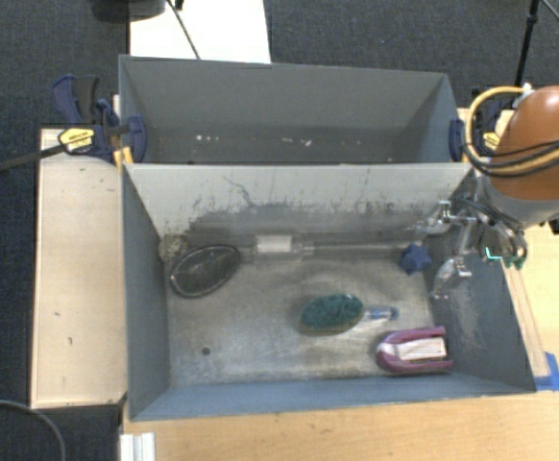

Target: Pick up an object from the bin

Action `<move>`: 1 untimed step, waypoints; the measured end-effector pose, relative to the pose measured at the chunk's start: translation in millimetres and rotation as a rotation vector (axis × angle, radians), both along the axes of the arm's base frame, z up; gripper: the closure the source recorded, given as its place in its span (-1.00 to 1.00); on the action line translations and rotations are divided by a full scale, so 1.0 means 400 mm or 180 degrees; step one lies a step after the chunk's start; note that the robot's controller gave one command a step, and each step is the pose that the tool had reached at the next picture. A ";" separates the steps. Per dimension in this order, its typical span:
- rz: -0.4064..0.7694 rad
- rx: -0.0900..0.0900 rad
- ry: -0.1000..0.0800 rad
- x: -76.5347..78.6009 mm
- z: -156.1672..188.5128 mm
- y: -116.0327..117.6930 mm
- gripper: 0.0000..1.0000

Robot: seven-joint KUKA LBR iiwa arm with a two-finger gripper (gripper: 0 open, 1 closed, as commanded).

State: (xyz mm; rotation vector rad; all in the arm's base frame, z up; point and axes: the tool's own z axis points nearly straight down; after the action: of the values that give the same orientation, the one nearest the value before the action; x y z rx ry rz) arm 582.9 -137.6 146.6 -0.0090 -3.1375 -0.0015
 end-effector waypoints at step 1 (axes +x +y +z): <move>0.1777 -0.0013 -0.0064 -0.137 -0.145 0.161 -1.00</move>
Offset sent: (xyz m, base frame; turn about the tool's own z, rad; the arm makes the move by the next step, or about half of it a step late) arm -0.0714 0.0761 -0.0766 -0.6068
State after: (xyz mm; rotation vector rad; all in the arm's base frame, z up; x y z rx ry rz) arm 528.2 -73.0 88.7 0.8613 -3.0375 0.0068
